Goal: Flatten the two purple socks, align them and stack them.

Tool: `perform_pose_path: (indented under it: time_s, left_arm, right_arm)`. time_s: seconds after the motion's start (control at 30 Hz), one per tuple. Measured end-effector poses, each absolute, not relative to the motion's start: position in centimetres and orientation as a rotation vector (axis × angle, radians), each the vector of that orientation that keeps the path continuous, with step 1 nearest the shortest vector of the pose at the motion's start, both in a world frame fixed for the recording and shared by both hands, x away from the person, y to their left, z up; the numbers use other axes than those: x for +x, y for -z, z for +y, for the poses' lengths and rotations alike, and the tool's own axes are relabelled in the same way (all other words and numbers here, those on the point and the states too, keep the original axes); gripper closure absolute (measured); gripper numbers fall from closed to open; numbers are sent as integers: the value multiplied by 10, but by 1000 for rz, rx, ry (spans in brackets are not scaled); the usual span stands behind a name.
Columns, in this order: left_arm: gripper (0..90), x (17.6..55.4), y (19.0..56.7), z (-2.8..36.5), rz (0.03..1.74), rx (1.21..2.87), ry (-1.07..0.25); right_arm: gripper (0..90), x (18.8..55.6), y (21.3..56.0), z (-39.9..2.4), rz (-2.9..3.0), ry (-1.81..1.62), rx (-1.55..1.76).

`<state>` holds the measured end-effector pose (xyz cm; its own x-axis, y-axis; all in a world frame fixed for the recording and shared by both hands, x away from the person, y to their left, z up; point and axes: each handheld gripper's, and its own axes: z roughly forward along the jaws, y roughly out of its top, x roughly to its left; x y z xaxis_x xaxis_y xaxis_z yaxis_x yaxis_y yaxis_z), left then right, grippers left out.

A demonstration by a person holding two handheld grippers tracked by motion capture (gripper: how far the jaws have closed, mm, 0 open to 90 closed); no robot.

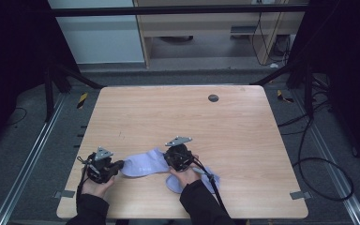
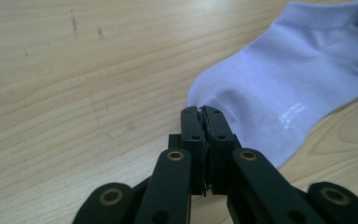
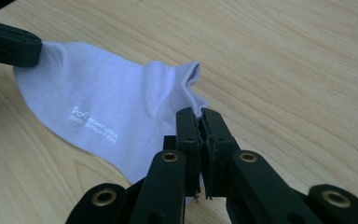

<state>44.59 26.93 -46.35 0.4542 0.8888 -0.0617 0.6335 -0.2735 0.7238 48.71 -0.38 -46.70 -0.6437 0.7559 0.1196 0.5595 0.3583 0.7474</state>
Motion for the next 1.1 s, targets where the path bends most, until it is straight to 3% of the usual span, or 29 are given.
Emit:
perform_pose_path:
  time_s: [0.6, 1.1]
  left_arm:
    - [879, 428, 433, 219, 1119, 2040, -420]
    - [879, 423, 433, 155, 984, 2136, -335]
  right_arm:
    - [873, 454, 427, -62, 2376, -1152, 1141]
    - [873, 417, 432, -132, 2323, -1124, 1232]
